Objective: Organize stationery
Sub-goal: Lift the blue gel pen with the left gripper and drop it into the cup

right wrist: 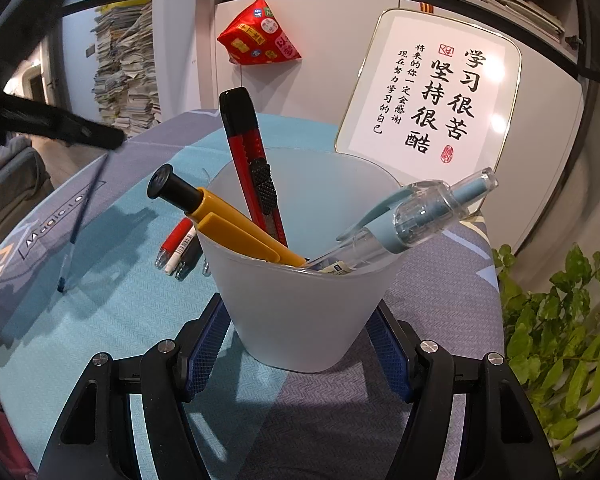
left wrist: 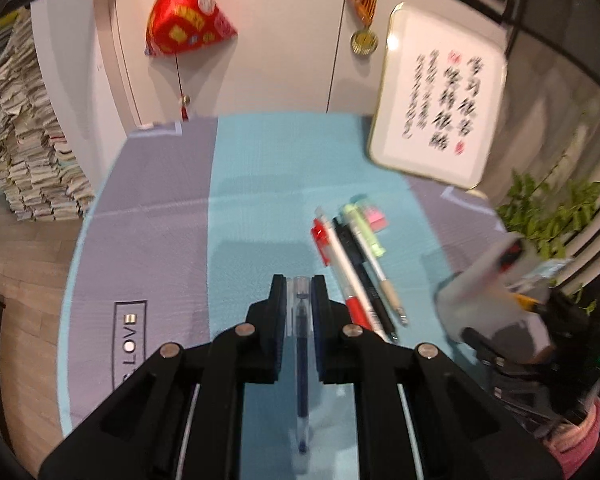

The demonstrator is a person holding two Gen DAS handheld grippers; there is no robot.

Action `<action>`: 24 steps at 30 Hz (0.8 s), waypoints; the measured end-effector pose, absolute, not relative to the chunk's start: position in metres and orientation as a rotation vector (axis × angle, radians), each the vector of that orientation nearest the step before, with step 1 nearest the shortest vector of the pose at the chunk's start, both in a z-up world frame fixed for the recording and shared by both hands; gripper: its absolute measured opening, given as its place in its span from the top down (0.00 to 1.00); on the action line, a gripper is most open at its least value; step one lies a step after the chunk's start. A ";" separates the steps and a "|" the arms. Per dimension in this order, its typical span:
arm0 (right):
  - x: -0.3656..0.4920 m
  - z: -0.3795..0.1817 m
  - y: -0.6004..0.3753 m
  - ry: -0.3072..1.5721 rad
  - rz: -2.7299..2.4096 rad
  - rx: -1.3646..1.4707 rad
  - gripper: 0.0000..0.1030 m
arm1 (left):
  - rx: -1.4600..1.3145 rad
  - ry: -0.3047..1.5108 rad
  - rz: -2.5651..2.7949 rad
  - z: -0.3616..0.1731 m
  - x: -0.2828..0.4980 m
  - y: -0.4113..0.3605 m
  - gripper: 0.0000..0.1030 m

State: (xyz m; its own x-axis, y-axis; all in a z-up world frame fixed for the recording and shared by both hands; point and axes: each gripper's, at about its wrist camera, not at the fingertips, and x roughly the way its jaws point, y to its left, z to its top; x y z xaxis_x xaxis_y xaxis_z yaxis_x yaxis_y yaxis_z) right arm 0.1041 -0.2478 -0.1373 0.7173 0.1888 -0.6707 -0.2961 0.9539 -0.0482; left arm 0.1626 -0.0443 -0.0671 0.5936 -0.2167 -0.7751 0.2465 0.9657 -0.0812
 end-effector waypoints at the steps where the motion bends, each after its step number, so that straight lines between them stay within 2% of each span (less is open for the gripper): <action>1: 0.104 -0.137 -0.248 0.723 0.270 -0.156 0.32 | 0.034 0.880 -0.281 -0.060 0.155 -0.044 0.90; 16: 0.104 -0.137 -0.247 0.723 0.269 -0.158 0.32 | 0.001 0.624 -0.484 0.034 0.109 -0.081 0.90; 24: 0.104 -0.137 -0.247 0.723 0.269 -0.156 0.32 | -0.034 0.525 -0.535 0.055 0.123 -0.122 0.90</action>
State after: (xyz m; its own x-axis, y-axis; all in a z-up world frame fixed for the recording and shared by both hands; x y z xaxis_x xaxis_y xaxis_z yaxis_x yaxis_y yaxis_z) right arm 0.1042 -0.2474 -0.1374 0.7173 0.1886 -0.6707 -0.2960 0.9540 -0.0484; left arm 0.1231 -0.1222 0.0554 0.7321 -0.4943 -0.4687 0.4774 0.8631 -0.1646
